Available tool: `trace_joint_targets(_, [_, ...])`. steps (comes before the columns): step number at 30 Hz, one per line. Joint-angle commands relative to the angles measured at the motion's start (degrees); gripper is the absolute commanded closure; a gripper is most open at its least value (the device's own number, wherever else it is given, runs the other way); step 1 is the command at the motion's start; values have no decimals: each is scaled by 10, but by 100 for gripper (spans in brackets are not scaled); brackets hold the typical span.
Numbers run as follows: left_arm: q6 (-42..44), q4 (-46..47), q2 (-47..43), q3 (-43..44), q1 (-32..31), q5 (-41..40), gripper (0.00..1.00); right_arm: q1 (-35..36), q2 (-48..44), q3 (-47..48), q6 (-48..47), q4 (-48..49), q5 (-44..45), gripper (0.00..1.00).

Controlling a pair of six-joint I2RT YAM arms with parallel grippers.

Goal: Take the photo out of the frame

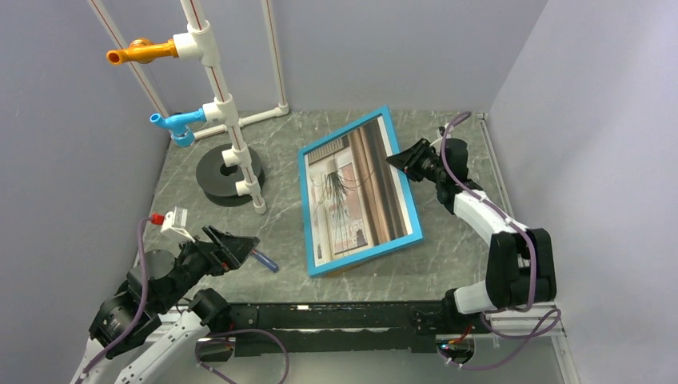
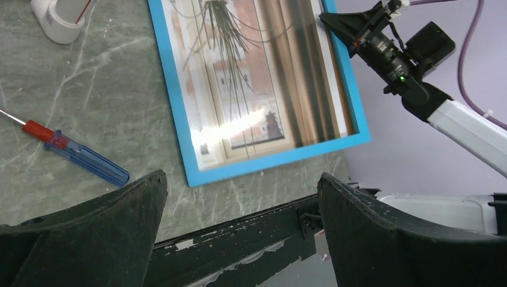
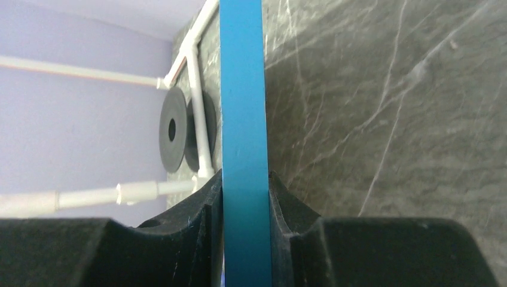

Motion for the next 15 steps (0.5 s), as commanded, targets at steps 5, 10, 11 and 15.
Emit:
trace_joint_targets(5, [-14, -24, -24, 0, 1, 3, 3, -6, 140, 55, 50, 187, 66, 100])
trace_joint_targets(10, [-22, -36, -33, -5, 1, 3, 3, -8, 213, 100, 31, 203, 62, 100])
trace_joint_targets(11, [-23, -38, -34, -8, 1, 4, 3, -9, 225, 108, 28, 202, 64, 100])
trace_joint_targets(15, [-30, -34, -42, -26, 1, 11, 3, -12, 278, 145, 27, 203, 61, 100])
